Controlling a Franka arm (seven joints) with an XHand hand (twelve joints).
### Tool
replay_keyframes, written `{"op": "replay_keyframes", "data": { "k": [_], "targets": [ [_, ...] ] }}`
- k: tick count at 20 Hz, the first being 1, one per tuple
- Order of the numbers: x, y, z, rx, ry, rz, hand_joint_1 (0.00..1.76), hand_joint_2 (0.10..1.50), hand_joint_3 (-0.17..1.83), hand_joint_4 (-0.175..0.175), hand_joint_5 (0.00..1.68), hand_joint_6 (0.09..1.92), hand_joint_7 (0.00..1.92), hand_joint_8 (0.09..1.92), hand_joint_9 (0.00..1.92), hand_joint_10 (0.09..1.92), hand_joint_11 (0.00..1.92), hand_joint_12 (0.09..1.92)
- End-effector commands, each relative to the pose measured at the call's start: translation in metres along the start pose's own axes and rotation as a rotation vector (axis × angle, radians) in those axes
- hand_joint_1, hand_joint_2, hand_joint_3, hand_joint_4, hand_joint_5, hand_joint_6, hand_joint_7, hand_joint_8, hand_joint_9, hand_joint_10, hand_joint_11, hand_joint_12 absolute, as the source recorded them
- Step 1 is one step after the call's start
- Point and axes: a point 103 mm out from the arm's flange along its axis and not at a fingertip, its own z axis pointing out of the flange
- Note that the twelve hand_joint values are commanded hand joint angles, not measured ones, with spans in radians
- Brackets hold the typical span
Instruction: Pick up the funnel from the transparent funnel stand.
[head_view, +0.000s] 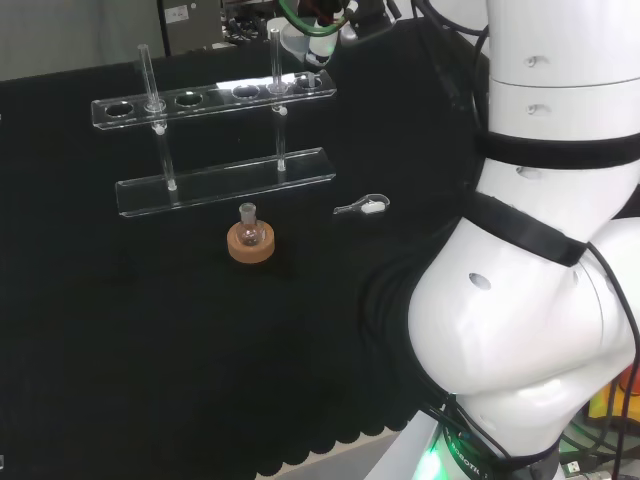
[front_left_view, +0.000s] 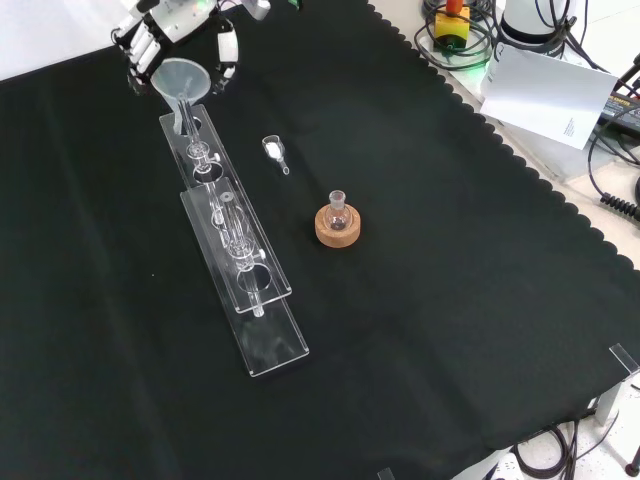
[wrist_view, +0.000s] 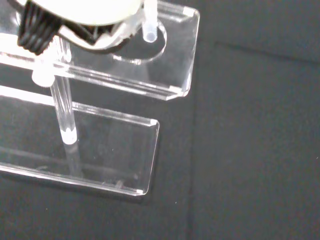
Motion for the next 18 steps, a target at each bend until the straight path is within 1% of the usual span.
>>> {"op": "replay_keyframes", "data": {
  "k": [1, 4, 9, 10, 11, 18],
  "targets": [
    [-0.009, -0.018, -0.020, -0.041, -0.005, 0.020, 0.93, 0.68, 0.71, 0.002, 0.65, 0.87, 0.37, 0.66, 0.50, 0.58, 0.08, 1.40],
    [-0.014, -0.033, -0.030, -0.054, -0.012, 0.024, 0.93, 0.68, 0.72, 0.002, 0.66, 0.88, 0.37, 0.66, 0.50, 0.58, 0.09, 1.40],
    [-0.012, -0.062, -0.048, -0.083, -0.024, 0.037, 0.93, 0.69, 0.72, 0.002, 0.66, 0.88, 0.37, 0.65, 0.50, 0.58, 0.09, 1.40],
    [-0.011, -0.068, -0.051, -0.087, -0.025, 0.022, 0.93, 0.69, 0.72, 0.002, 0.66, 0.88, 0.37, 0.65, 0.50, 0.58, 0.09, 1.40],
    [-0.013, -0.073, -0.054, -0.083, -0.018, 0.035, 0.93, 0.69, 0.72, 0.002, 0.67, 0.88, 0.36, 0.65, 0.50, 0.58, 0.09, 1.40],
    [-0.001, -0.120, -0.059, -0.117, -0.025, 0.040, 0.93, 0.69, 0.72, 0.003, 0.67, 0.89, 0.36, 0.65, 0.51, 0.58, 0.09, 1.40]
  ]
}}
